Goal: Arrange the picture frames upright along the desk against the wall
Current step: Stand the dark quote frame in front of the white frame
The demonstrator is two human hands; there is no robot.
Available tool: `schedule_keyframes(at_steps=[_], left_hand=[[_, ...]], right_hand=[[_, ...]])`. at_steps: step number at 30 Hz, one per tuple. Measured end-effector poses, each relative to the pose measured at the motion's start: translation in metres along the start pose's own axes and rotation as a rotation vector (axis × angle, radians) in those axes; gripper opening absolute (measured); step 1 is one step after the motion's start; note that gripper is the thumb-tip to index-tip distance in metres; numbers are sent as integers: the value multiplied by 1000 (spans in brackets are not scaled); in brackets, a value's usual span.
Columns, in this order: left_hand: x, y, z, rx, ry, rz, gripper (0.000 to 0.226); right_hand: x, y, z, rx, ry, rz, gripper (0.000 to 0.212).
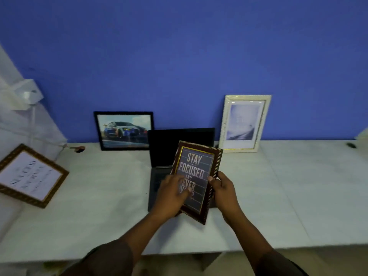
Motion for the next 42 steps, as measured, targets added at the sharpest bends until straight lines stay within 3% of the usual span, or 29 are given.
schedule_keyframes(at_steps=[3, 5, 8, 11, 15, 21, 29, 42], left_hand=[[-25, 12, 11, -22, -80, 64, 54], [-44, 28, 19, 64, -141, 15, 59], [-62, 62, 37, 273, -217, -154, 47], [-73, 90, 57, 345, -216, -220, 29], [-95, 129, 67, 391, -188, -314, 20], [-127, 188, 66, 282, -244, -398, 18], [-161, 226, 77, 92, -247, -288, 15], [-175, 277, 79, 40, -374, -170, 15]], right_hand=[[-12, -51, -2, 15, -16, 49, 28], [-19, -81, -4, 8, -12, 92, 27], [-35, -111, -1, 19, 9, 131, 30], [-55, -138, 6, 40, 34, 163, 33], [-89, -175, 12, 152, 47, 177, 33], [-146, -215, 28, 459, 39, 177, 33], [-224, -244, 64, 584, 29, 113, 29], [-322, -283, 99, 517, -71, -248, 26]])
Point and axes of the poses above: each hand's wrist, its own x-axis away from the middle knuckle, its own y-axis out of the palm, z = x × y, the point moved 4 cm from there along -x, towards the middle knuckle, and after that the axes turned 9 degrees about z, right-handed, at the moved point
